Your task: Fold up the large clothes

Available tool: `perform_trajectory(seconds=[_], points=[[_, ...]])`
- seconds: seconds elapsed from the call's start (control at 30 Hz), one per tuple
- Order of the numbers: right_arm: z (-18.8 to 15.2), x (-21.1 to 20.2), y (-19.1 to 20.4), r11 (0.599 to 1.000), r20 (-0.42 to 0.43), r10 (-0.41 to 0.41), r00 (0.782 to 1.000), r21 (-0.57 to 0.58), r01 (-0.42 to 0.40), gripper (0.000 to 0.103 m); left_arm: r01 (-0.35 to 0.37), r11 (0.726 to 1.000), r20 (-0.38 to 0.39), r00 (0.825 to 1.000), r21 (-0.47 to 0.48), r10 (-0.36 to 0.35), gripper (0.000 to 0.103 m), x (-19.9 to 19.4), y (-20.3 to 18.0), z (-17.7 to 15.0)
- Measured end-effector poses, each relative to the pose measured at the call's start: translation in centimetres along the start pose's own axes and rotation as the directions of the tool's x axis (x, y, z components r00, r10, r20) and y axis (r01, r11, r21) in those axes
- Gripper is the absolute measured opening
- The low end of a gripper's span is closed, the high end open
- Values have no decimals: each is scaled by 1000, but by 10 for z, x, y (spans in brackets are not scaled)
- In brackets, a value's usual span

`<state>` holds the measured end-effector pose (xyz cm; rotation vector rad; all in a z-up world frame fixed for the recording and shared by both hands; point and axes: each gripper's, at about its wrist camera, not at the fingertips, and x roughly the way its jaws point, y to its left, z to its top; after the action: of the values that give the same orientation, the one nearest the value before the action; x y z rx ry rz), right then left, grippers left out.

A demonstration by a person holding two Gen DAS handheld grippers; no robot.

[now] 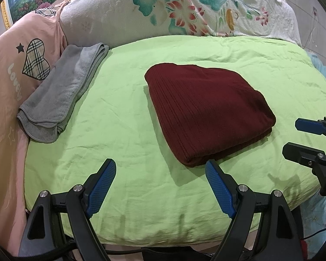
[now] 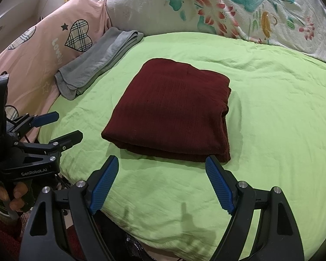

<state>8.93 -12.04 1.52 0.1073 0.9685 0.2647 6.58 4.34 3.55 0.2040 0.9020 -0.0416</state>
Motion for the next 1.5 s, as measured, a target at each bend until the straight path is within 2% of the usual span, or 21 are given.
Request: perform_trajectory(seconds=[1.5], points=[[3, -1, 4, 1000, 1, -1, 1000, -4, 1, 82, -5, 1000, 2, 1000, 7, 5, 85, -1, -1, 2]])
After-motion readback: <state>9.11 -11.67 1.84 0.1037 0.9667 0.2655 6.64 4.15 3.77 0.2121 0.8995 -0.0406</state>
